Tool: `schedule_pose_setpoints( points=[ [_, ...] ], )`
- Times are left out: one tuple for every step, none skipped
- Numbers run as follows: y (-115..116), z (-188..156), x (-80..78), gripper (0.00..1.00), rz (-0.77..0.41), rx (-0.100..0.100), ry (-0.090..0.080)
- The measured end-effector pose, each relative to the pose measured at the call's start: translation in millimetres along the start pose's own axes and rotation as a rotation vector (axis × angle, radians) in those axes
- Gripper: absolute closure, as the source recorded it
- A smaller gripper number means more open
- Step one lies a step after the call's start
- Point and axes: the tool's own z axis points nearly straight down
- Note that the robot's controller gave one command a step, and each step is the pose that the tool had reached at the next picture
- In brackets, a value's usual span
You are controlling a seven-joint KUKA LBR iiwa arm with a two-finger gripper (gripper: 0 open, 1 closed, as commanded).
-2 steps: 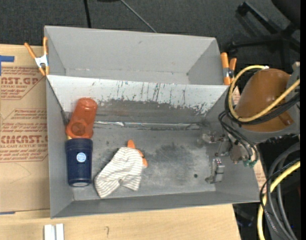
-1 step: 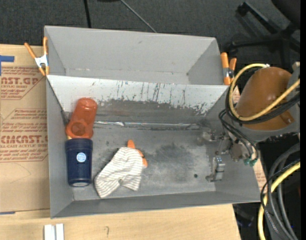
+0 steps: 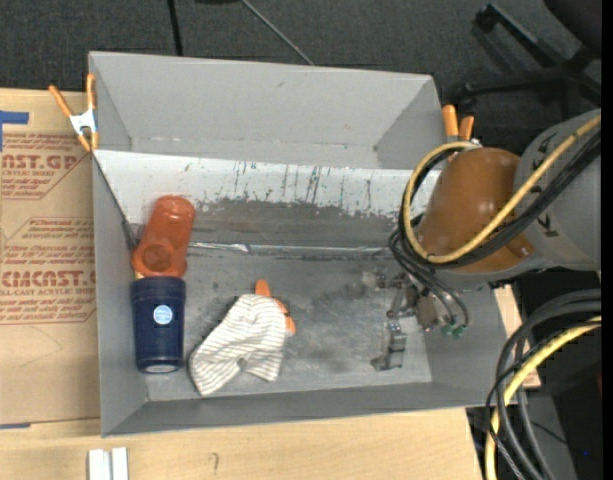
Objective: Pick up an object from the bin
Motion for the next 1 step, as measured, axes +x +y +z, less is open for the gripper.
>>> schedule_pose_setpoints(
  points=[
    [22.8, 46.7, -14.2, 0.0, -0.023, -0.004, 0.001]
  ],
)
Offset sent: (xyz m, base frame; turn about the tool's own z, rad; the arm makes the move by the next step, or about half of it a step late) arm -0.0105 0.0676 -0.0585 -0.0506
